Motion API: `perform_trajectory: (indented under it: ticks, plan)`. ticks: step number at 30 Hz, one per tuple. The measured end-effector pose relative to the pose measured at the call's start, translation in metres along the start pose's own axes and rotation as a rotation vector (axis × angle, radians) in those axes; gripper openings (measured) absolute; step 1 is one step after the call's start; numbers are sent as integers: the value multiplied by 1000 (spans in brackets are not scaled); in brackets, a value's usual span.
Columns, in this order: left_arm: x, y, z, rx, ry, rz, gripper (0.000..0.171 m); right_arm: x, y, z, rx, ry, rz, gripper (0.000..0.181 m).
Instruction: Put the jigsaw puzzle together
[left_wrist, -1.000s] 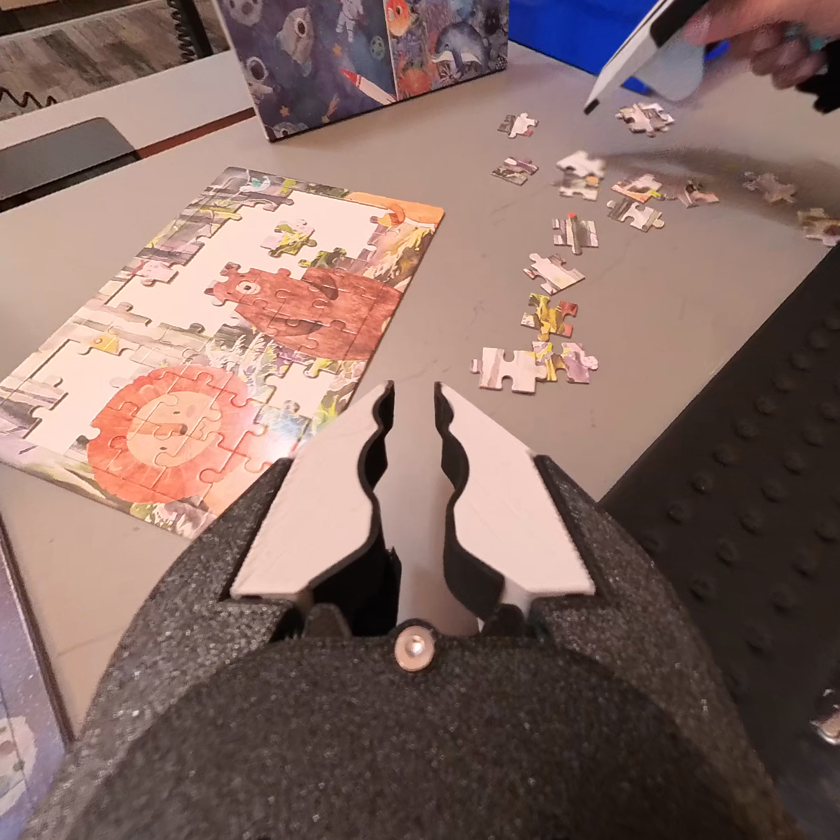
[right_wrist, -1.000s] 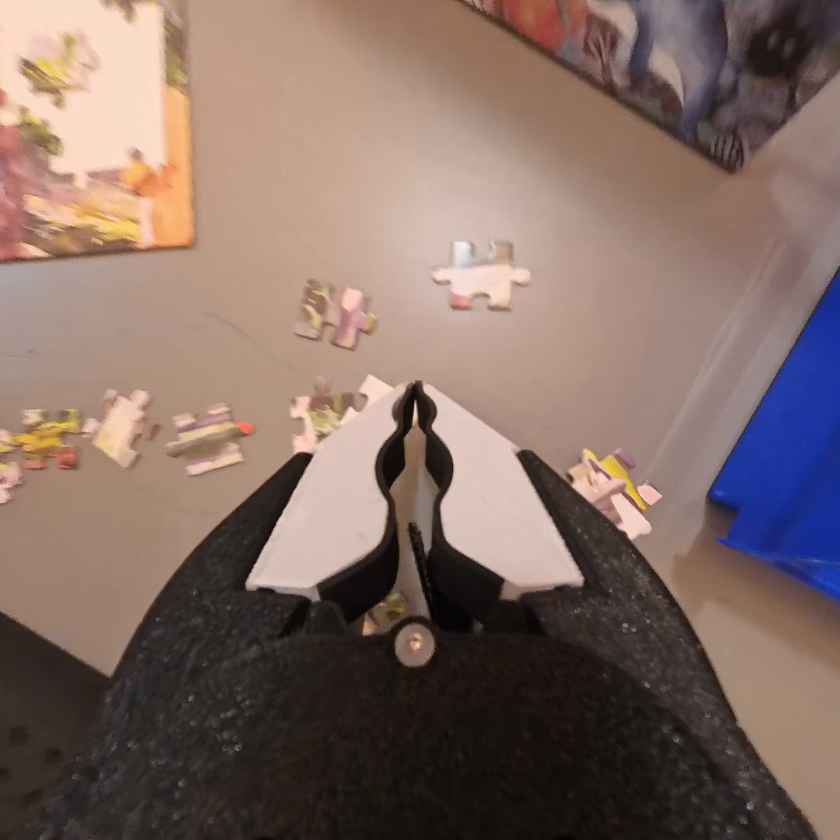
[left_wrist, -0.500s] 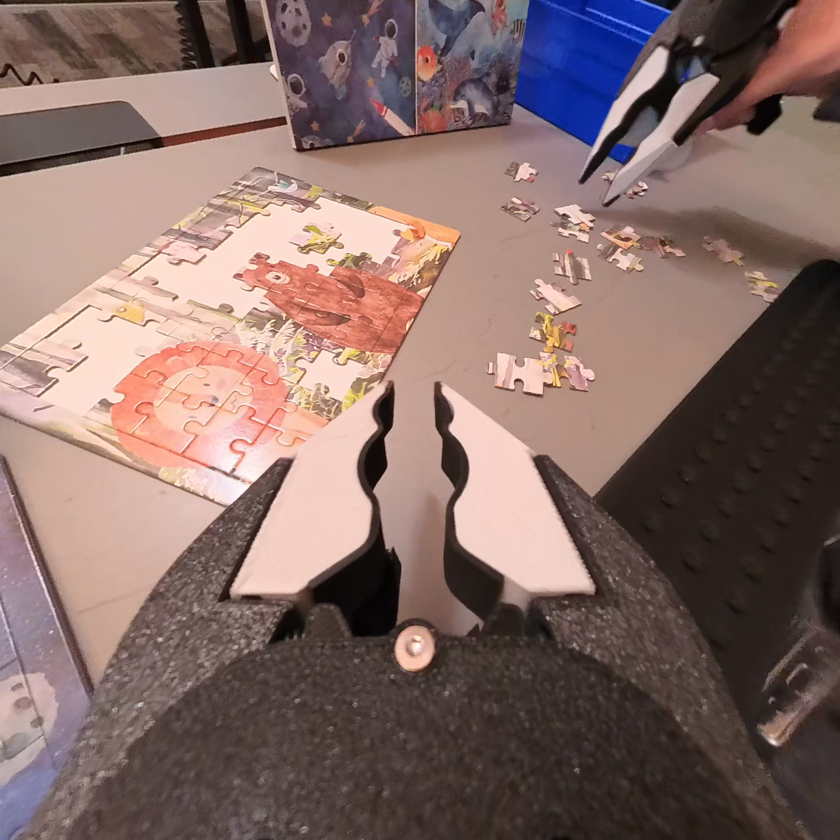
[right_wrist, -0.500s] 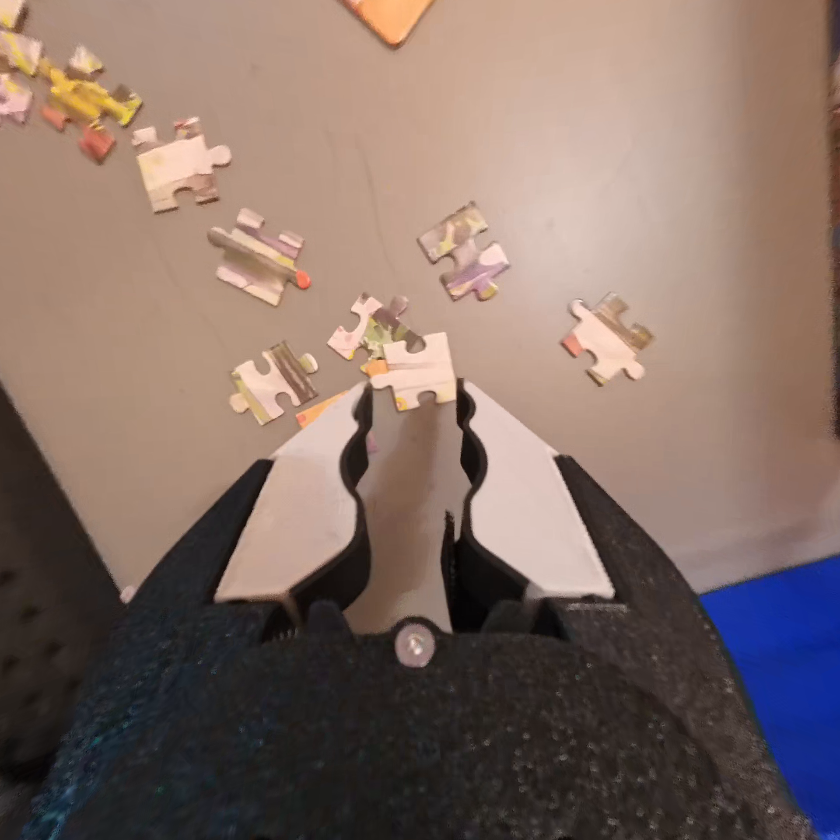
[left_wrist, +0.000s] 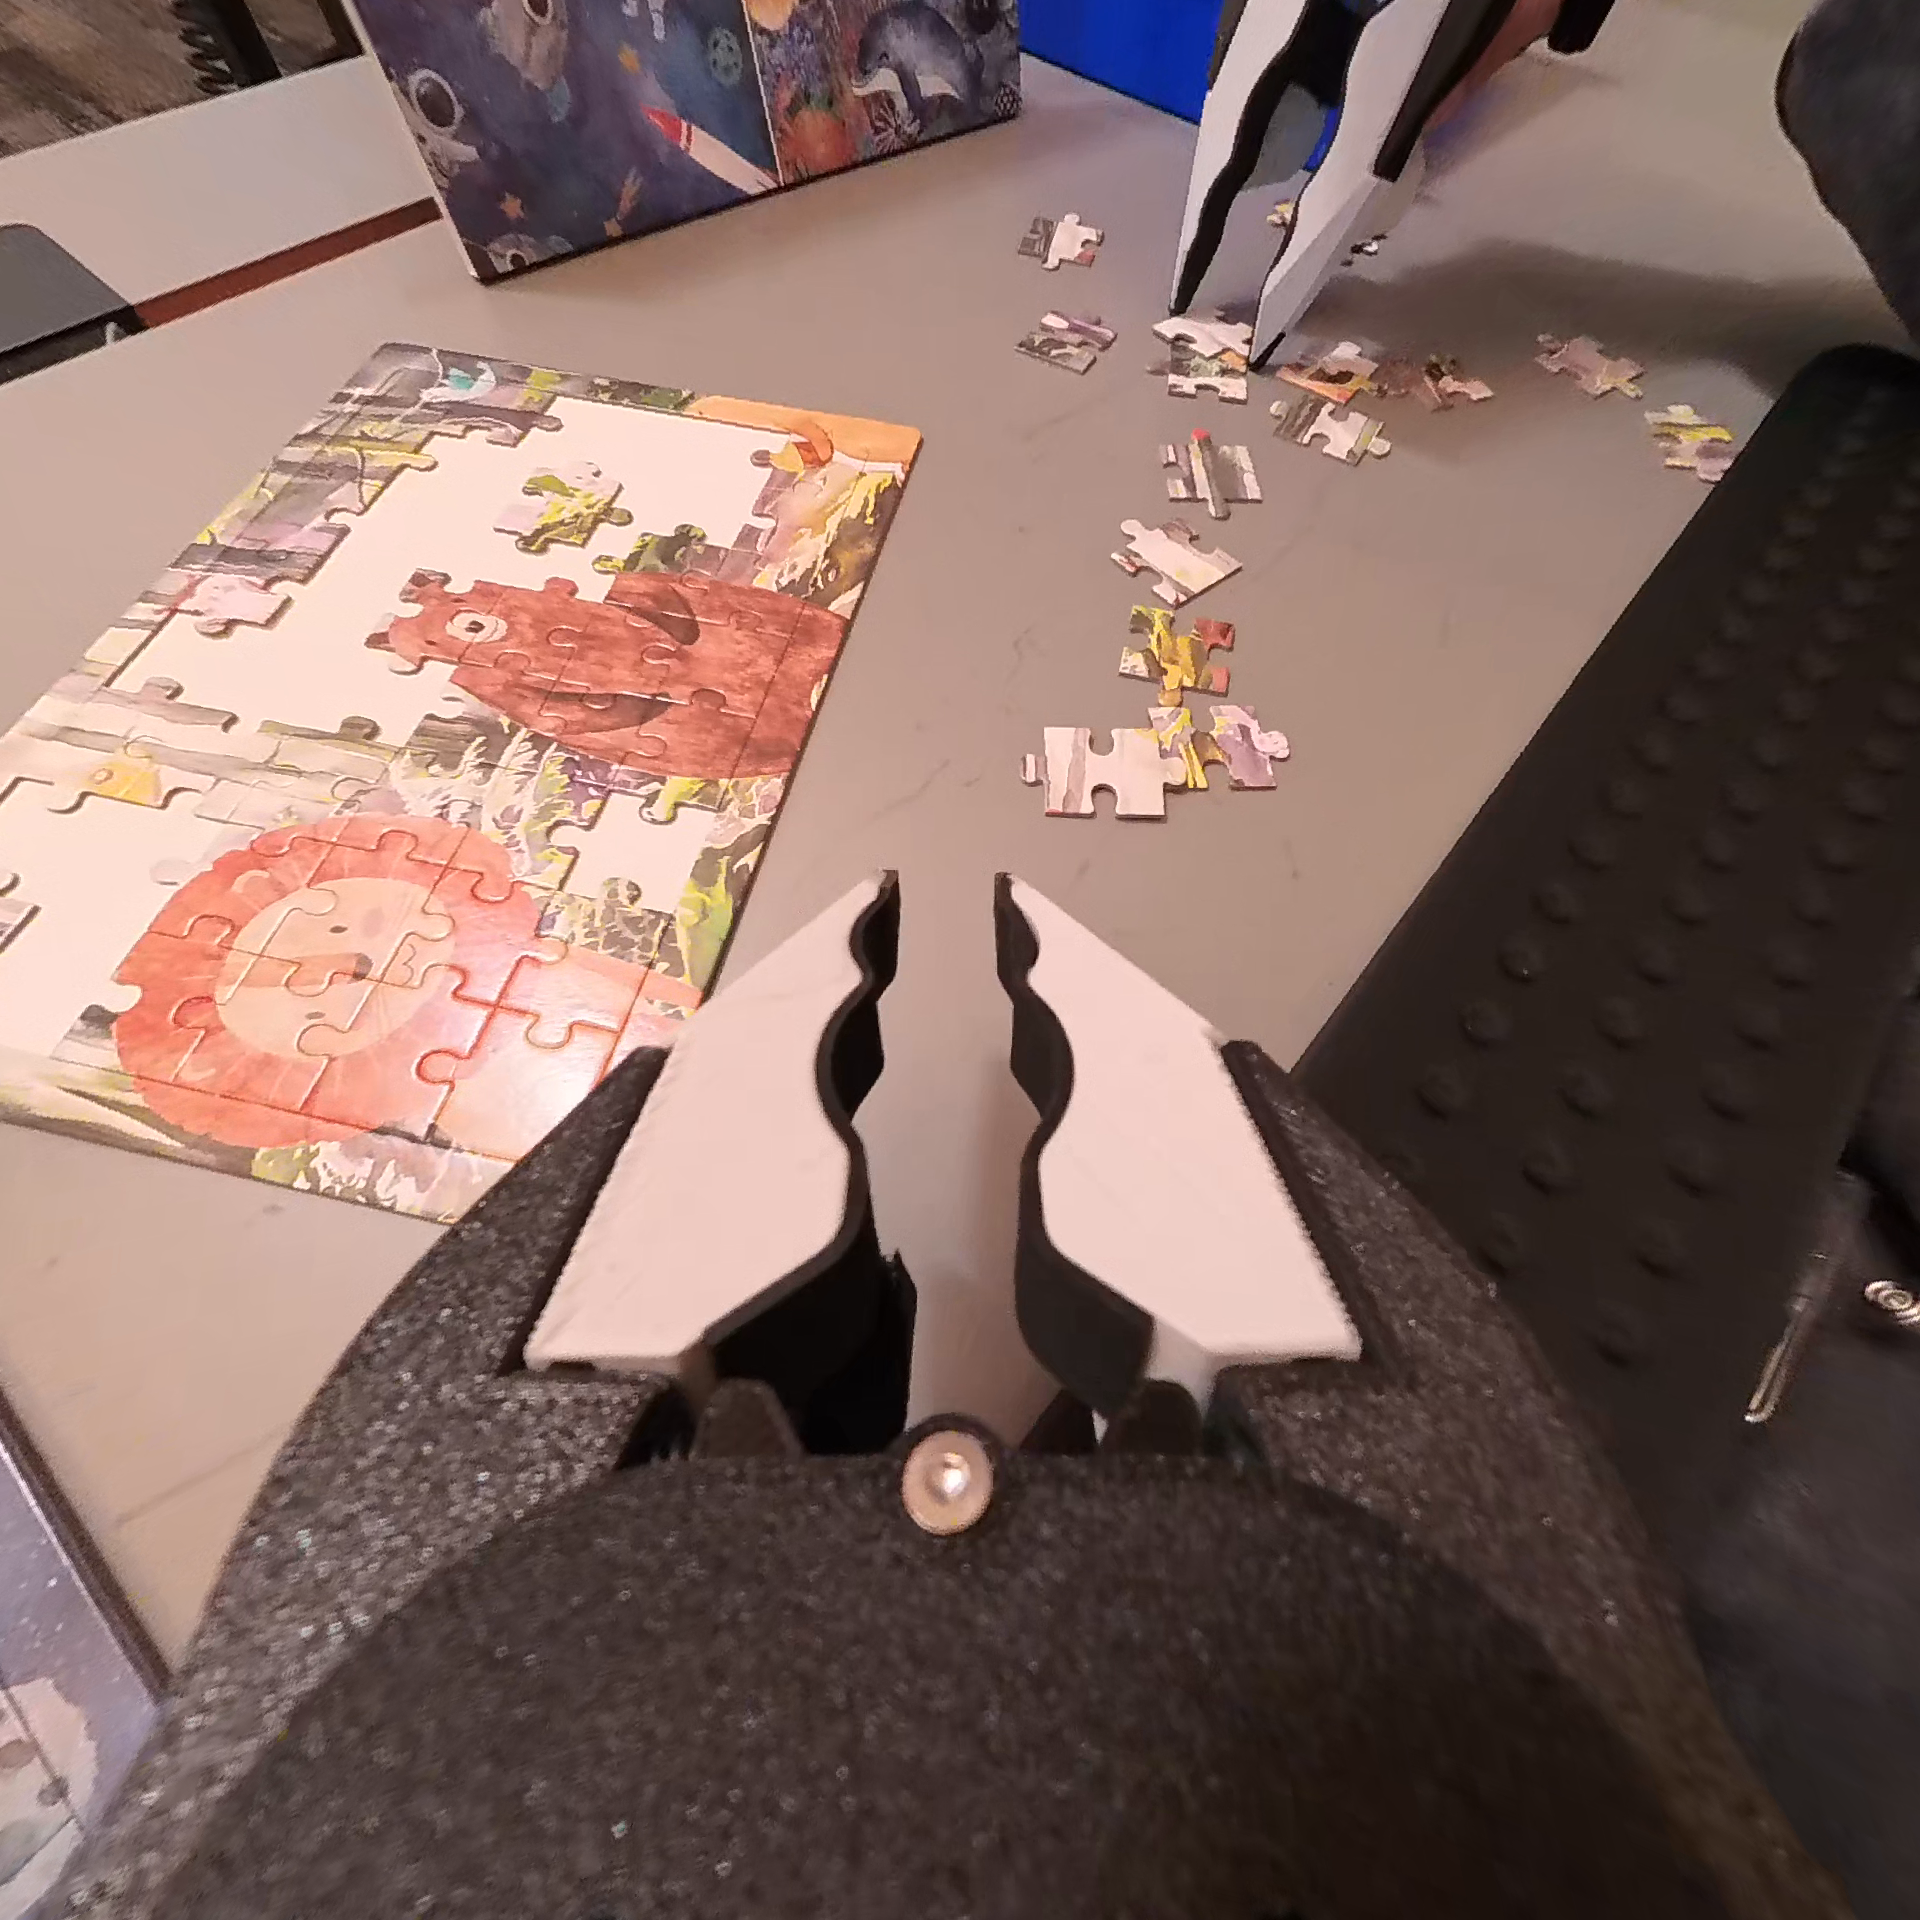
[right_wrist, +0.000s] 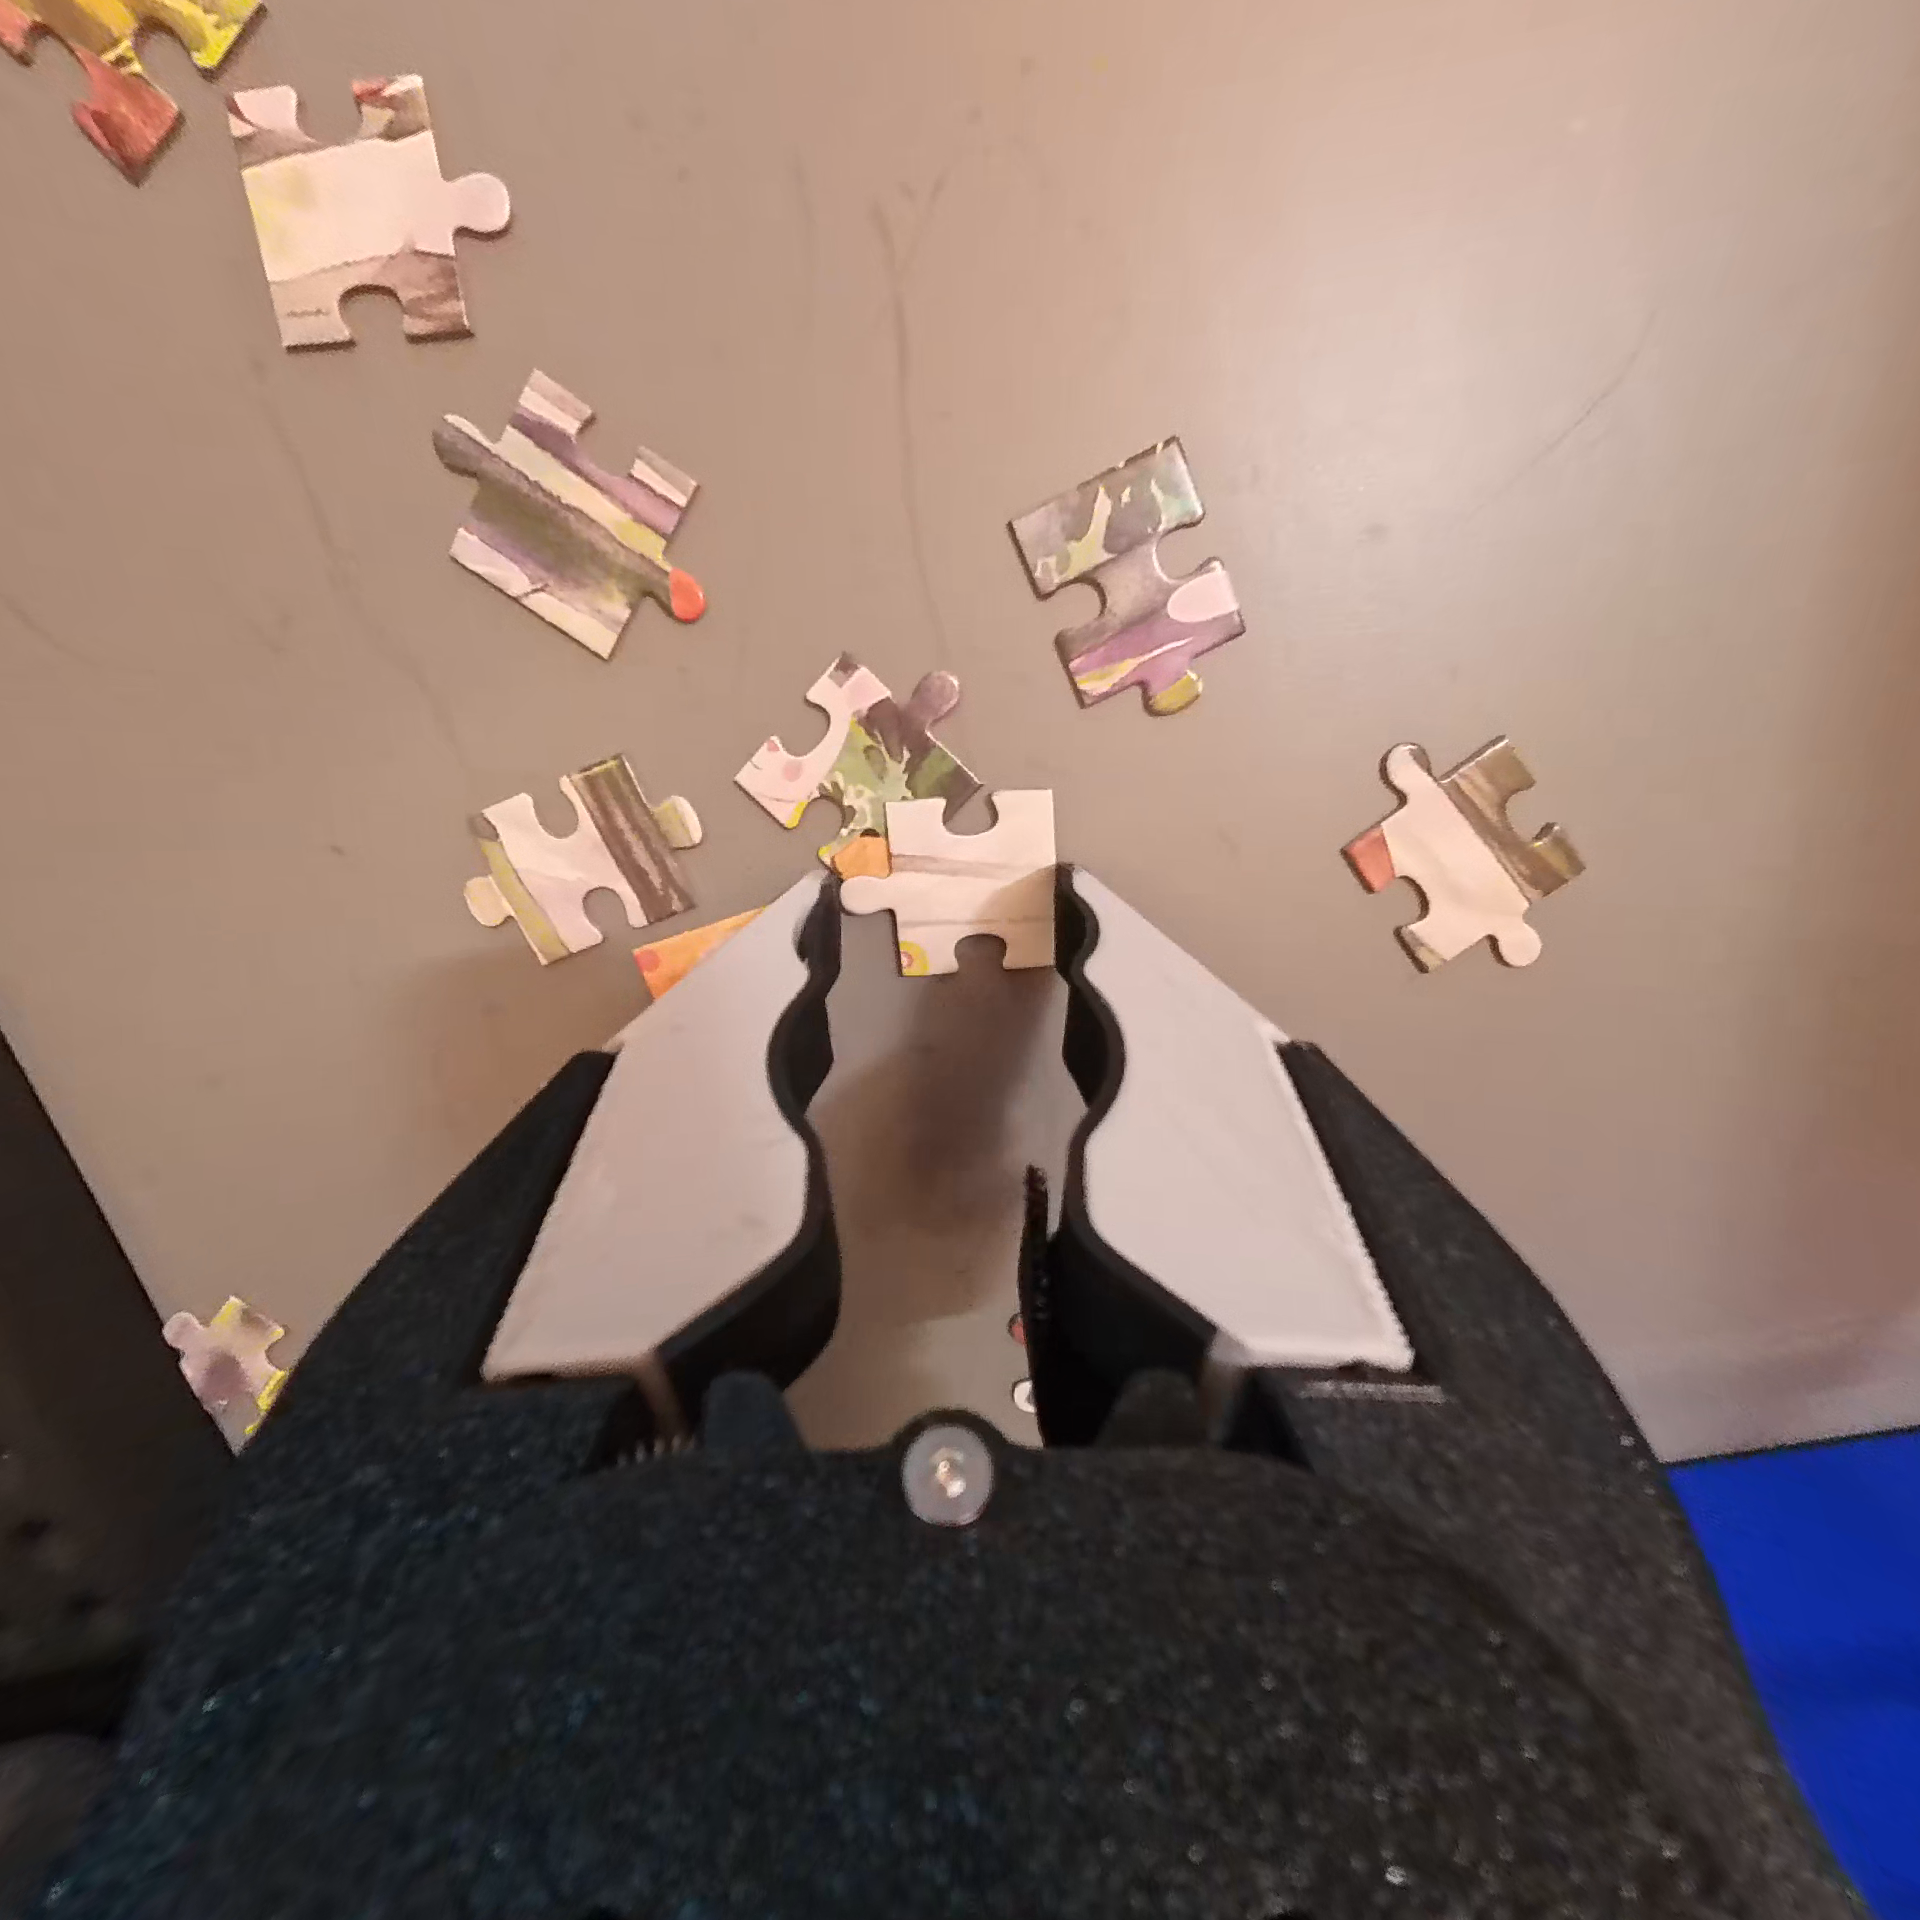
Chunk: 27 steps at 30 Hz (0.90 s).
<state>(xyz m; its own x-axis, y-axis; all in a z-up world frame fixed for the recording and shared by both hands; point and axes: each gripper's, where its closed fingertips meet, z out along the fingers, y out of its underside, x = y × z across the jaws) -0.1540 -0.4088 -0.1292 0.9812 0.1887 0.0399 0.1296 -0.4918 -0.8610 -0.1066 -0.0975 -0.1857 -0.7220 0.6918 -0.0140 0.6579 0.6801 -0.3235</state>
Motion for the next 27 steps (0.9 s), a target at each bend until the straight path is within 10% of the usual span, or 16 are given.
perform_trajectory:
  ticks: [7,13,20,27]
  plan:
    - [-8,-9,-9,69,-23,-42,17,-7,-21,-22,-27,56,-51,41]
    - [-59,-7,-28,108,-218,-217,17,-29,-183,-42,189,86,-270,41]
    - [-102,10,-57,126,-337,-323,17,-21,-359,47,196,-6,-523,41]
    - [-120,26,-70,113,-367,-342,17,-10,-414,125,85,-125,-631,41]
